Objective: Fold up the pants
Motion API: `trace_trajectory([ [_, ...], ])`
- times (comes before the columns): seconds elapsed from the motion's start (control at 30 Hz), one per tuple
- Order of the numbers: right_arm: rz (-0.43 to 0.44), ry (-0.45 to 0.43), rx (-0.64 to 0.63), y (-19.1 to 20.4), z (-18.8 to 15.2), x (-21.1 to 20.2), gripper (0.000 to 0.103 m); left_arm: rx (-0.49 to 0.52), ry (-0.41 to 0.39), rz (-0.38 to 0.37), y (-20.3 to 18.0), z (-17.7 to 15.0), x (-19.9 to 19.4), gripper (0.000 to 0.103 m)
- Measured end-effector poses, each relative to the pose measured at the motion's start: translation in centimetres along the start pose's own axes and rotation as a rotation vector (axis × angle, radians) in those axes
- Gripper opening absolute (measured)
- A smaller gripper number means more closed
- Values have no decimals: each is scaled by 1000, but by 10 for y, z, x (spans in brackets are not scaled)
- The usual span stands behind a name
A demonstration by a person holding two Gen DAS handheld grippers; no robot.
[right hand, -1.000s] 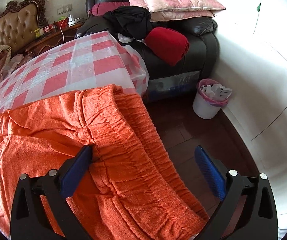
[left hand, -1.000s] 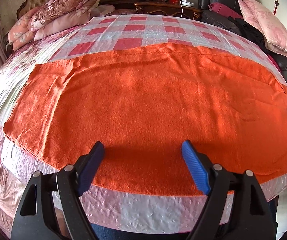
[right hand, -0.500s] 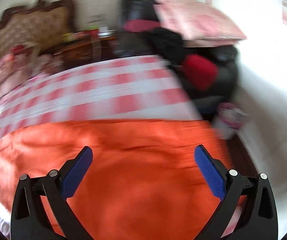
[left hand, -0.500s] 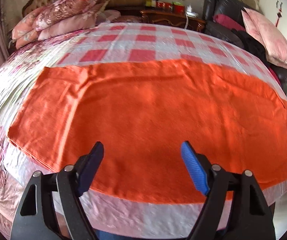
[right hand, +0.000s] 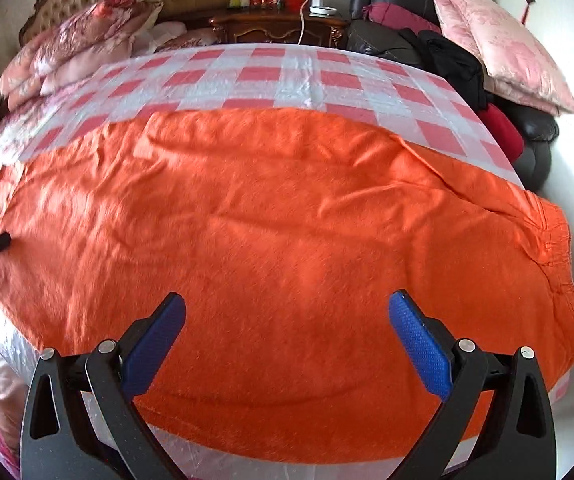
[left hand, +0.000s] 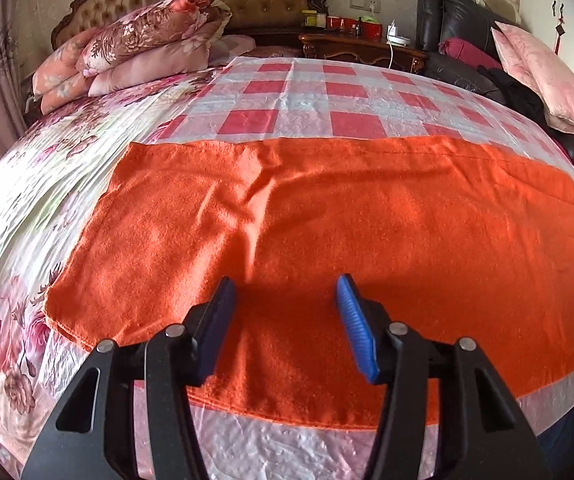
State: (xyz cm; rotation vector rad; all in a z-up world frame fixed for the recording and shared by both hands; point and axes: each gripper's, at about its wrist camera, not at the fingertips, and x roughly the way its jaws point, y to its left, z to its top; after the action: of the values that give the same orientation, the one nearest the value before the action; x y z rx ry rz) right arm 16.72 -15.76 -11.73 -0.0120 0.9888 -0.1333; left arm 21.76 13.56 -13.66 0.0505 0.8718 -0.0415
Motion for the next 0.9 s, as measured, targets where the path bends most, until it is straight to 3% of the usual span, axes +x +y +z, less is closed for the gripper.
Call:
trace_trajectory([
  [0.07, -11, 17, -39, 10, -3, 5, 98, -17, 1, -34, 5, 1, -2, 54],
  [0.13, -39, 9, -63, 17, -9, 6, 98, -147, -61, -98, 35, 2, -20, 58],
  [0.27, -61, 18, -69, 20, -11, 3, 98, -438, -136, 8, 128, -15, -47, 62],
  [0.33, -70, 15, -66, 21, -12, 3, 98, -532, -117, 9, 172, -28, -47, 62],
  [0.4, -75, 19, -63, 21, -12, 3, 98, -601, -82, -71, 200, -40, -41, 62],
  [0.47, -82, 27, -62, 22, -11, 2, 98, -669, -56, -206, 220, -50, -31, 61],
  [0.6, -99, 34, -80, 25, -10, 1, 98, -665, -14, -345, 233, -47, -12, 60],
  [0.67, -101, 32, -84, 25, -11, 0, 98, -608, 35, -366, 229, -42, -1, 44],
  [0.7, -100, 30, -83, 25, -11, 0, 98, -578, 56, -368, 226, -40, 5, 29],
  [0.8, -102, 23, -82, 26, -12, 0, 98, -496, 59, -359, 222, -37, 5, 20],
  [0.83, -100, 20, -88, 28, -11, 0, 98, -498, 53, -378, 227, -36, 4, 14],
  [0.9, -93, 14, -107, 35, -9, 0, 98, -535, 39, -404, 239, -38, 5, 12],
])
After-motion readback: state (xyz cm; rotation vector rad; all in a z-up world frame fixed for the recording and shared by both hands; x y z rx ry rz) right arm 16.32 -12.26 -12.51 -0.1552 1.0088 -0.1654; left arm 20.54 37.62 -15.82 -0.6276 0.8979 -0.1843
